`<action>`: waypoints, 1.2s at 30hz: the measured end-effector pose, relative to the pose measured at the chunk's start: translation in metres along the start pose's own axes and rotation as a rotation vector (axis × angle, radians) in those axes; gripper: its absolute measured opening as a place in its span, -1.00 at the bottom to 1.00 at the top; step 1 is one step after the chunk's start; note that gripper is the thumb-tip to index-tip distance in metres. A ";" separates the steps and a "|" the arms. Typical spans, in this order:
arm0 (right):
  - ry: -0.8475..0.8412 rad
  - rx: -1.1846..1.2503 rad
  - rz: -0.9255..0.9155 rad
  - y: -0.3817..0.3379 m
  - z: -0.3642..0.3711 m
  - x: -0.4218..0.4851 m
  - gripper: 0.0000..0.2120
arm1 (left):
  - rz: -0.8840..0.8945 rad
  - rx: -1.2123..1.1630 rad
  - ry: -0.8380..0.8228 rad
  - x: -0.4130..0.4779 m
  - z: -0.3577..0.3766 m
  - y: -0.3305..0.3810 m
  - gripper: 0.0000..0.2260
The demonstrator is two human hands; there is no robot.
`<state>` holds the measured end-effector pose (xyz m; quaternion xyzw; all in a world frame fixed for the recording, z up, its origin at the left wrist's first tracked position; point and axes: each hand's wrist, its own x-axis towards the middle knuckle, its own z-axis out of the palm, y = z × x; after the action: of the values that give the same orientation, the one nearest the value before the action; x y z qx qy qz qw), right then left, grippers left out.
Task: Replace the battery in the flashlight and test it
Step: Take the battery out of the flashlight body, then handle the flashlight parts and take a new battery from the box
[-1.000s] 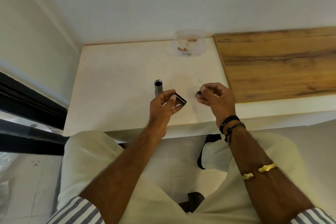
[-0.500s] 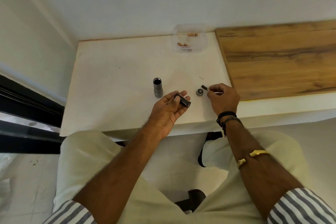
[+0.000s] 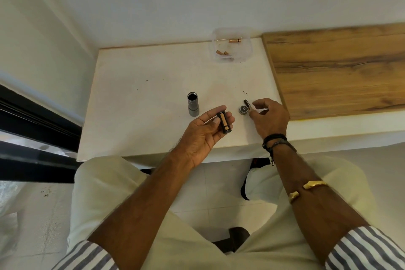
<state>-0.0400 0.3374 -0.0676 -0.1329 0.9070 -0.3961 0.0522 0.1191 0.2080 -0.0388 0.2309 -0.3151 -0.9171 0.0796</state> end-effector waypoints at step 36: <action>-0.471 -0.058 -0.779 -0.058 -0.031 -0.055 -0.85 | 0.016 0.365 0.263 0.001 -0.011 0.006 -0.82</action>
<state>0.0185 0.3371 -0.0049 -0.5521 0.7634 -0.3198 0.1005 0.1231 0.1974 -0.0432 0.3564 -0.4646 -0.8062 0.0842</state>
